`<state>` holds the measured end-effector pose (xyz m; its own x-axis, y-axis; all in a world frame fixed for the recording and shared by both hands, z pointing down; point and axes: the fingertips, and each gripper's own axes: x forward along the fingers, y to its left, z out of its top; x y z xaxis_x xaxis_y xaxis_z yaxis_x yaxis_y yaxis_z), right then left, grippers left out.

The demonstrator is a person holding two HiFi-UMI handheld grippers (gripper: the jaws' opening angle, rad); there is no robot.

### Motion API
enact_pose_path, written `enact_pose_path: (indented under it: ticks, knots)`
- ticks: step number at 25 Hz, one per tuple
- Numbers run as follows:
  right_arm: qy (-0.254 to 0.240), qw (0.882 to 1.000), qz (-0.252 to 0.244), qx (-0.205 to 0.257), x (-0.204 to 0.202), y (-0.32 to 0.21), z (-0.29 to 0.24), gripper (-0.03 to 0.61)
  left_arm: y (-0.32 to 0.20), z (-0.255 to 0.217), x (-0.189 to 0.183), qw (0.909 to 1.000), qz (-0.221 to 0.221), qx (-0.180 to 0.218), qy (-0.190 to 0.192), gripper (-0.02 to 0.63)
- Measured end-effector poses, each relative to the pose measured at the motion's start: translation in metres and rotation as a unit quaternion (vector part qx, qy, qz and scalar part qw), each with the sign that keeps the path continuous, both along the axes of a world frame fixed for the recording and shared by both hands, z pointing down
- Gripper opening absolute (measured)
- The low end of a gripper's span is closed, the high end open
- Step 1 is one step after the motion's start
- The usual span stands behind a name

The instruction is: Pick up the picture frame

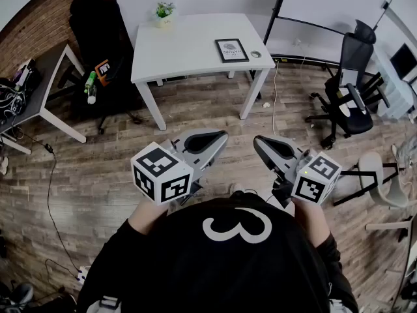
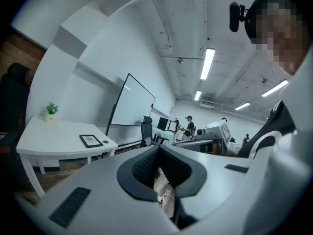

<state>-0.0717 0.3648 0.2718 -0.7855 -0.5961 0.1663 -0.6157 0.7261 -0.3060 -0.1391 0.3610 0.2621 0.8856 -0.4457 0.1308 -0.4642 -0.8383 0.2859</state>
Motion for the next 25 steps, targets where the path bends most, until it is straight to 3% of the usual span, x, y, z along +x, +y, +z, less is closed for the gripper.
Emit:
enact_pose_path:
  ticks: [10, 25]
  knots:
    - [-0.03, 0.999, -0.012, -0.024, 0.012, -0.028, 0.018, 0.025, -0.027, 0.019, 0.02, 0.9997, -0.003, -0.022, -0.009, 0.015]
    - [-0.056, 0.995, -0.014, -0.076, 0.089, -0.166, 0.049, 0.025, -0.164, 0.055, 0.099, 0.9958, -0.003, -0.087, -0.03, 0.015]
